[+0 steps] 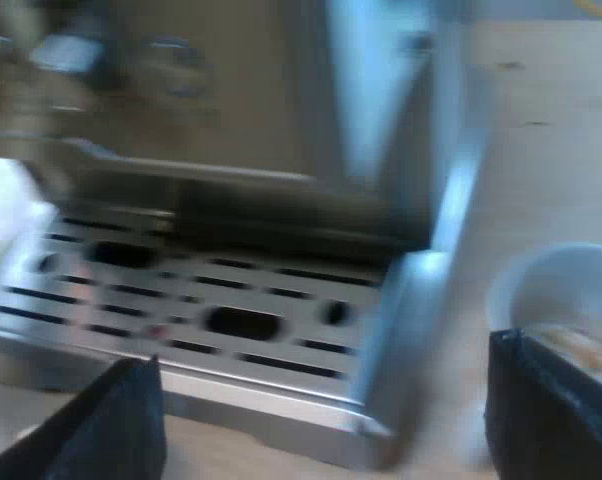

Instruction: Grind coffee beans and then tamp

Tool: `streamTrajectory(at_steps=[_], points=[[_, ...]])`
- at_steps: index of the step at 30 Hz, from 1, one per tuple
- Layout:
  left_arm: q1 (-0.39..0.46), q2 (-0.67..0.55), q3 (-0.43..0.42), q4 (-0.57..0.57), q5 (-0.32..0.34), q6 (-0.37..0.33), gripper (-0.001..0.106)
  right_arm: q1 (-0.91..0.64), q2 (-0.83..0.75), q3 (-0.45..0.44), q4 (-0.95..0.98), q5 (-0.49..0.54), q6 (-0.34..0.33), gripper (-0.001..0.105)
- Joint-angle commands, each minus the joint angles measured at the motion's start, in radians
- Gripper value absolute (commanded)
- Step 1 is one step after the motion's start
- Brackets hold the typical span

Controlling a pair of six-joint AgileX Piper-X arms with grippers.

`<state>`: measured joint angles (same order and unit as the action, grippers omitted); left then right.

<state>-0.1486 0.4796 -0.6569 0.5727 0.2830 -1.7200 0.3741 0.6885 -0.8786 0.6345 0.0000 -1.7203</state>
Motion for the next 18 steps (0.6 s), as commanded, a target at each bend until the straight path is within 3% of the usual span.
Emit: streamTrajectory(at_steps=[1,7,18], points=[[0.023,-0.007,-0.016,0.001,-0.003,-0.012,0.064,-0.102,-0.070,-0.012,0.079,-0.007,-0.063,0.068],[0.088,-0.016,-0.036,0.060,-0.003,-0.012,0.064,-0.282,-0.193,-0.012,0.155,-0.007,-0.138,0.068],[0.091,-0.188,-0.035,0.272,-0.003,-0.012,0.064,-0.348,-0.415,-0.012,0.226,-0.023,-0.145,0.068]])
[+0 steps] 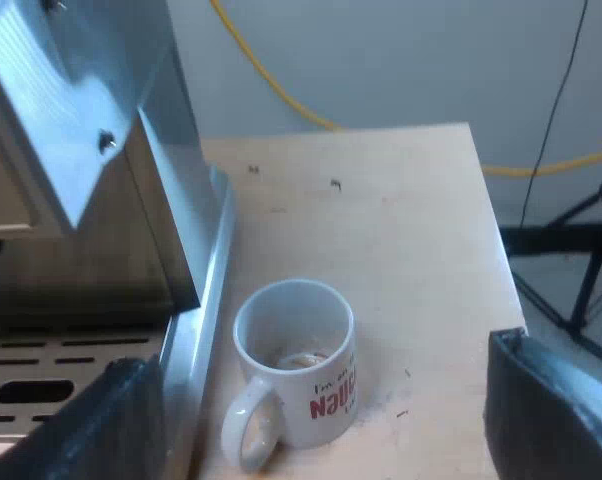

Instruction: Grind coffee beans and then tamp

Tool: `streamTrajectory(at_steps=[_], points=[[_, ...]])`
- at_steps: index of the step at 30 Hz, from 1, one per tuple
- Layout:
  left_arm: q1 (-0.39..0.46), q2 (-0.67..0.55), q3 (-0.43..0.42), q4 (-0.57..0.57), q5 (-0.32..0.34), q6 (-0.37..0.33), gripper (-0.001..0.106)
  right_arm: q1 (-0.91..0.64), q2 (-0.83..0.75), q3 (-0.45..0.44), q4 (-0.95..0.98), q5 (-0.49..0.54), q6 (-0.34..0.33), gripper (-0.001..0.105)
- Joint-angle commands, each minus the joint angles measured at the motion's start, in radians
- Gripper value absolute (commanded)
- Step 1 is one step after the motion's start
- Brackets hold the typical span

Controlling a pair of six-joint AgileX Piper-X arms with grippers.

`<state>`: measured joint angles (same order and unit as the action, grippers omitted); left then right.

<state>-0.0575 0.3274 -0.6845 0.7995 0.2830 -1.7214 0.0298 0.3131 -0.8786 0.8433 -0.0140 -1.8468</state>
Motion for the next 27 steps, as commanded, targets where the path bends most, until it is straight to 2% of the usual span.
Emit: streamTrajectory(at_steps=[1,15,20,24,27], points=[[0.000,-0.060,-0.008,0.062,-0.003,-0.011,0.064,-0.004,-0.059,-0.012,0.029,-0.009,-0.019,0.068],[0.000,-0.271,-0.008,0.161,-0.003,-0.009,0.064,-0.004,-0.276,-0.012,0.158,-0.009,-0.019,0.068],[0.000,-0.344,-0.008,0.203,-0.059,-0.007,0.064,-0.004,-0.350,-0.012,0.189,-0.009,-0.021,0.068],[0.000,-0.382,-0.014,0.247,-0.073,-0.002,0.064,-0.004,-0.369,-0.021,0.208,-0.015,-0.059,0.068],[0.000,-0.380,-0.012,0.269,-0.085,0.009,0.064,-0.004,-0.369,-0.017,0.208,-0.066,-0.095,0.068]])
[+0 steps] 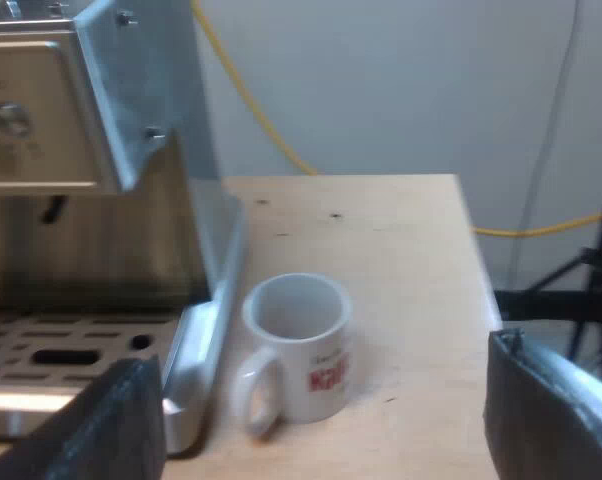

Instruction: Grind coffee beans and then tamp

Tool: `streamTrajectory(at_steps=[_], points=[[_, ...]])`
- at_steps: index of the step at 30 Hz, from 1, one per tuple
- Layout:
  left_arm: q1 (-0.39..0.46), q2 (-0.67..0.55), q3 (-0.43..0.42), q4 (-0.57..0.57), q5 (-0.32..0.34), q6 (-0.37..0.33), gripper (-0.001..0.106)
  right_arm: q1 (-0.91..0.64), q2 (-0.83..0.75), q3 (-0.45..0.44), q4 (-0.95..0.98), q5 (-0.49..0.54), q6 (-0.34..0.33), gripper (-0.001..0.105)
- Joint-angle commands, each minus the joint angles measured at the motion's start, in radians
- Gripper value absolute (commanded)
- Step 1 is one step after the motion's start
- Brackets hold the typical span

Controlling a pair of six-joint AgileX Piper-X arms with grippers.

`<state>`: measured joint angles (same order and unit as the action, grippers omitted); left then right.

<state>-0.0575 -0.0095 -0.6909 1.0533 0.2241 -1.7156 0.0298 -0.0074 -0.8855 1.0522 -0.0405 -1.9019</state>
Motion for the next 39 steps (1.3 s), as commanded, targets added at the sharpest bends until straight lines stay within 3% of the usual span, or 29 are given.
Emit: streamTrajectory(at_steps=[1,11,22,39], points=[[0.000,-0.043,-0.006,0.019,-0.027,0.004,0.064,-0.004,-0.048,-0.009,-0.001,-0.057,-0.041,0.068],[0.000,-0.043,0.045,-0.004,-0.055,0.014,0.064,-0.004,-0.048,0.035,0.007,-0.079,-0.041,0.068],[0.000,-0.043,0.159,-0.044,-0.055,0.014,0.064,-0.004,-0.048,0.176,-0.001,-0.134,-0.041,0.068],[0.000,-0.043,0.176,-0.034,-0.055,0.014,0.064,-0.004,-0.046,0.354,-0.001,-0.168,-0.035,0.068]])
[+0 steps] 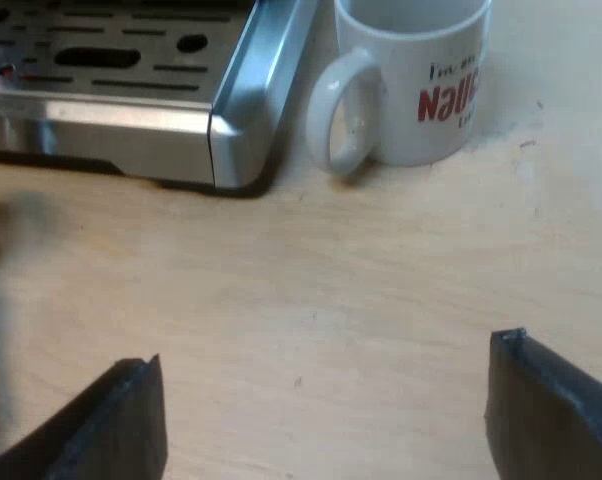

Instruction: Grind coffee beans and then tamp

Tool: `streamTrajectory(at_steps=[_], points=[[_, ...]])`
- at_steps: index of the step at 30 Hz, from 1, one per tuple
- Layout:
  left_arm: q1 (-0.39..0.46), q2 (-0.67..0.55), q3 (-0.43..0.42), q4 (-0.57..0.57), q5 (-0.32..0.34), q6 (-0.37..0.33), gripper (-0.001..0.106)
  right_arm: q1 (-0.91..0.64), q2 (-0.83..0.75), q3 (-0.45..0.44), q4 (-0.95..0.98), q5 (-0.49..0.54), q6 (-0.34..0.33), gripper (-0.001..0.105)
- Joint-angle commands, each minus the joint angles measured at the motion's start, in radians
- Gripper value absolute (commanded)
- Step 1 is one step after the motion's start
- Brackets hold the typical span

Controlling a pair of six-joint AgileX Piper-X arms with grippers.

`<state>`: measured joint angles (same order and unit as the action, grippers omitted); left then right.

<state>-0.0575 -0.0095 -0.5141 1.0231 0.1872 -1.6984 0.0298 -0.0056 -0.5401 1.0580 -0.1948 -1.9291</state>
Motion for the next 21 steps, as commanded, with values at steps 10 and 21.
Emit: streamTrajectory(at_steps=[10,21], points=[[0.000,-0.043,-0.001,-0.004,-0.018,-0.003,0.064,-0.004,-0.048,0.009,-0.016,-0.032,0.049,0.068],[0.000,-0.043,-0.001,-0.004,-0.018,-0.003,0.064,-0.004,-0.048,0.009,-0.016,-0.027,0.049,0.068]])
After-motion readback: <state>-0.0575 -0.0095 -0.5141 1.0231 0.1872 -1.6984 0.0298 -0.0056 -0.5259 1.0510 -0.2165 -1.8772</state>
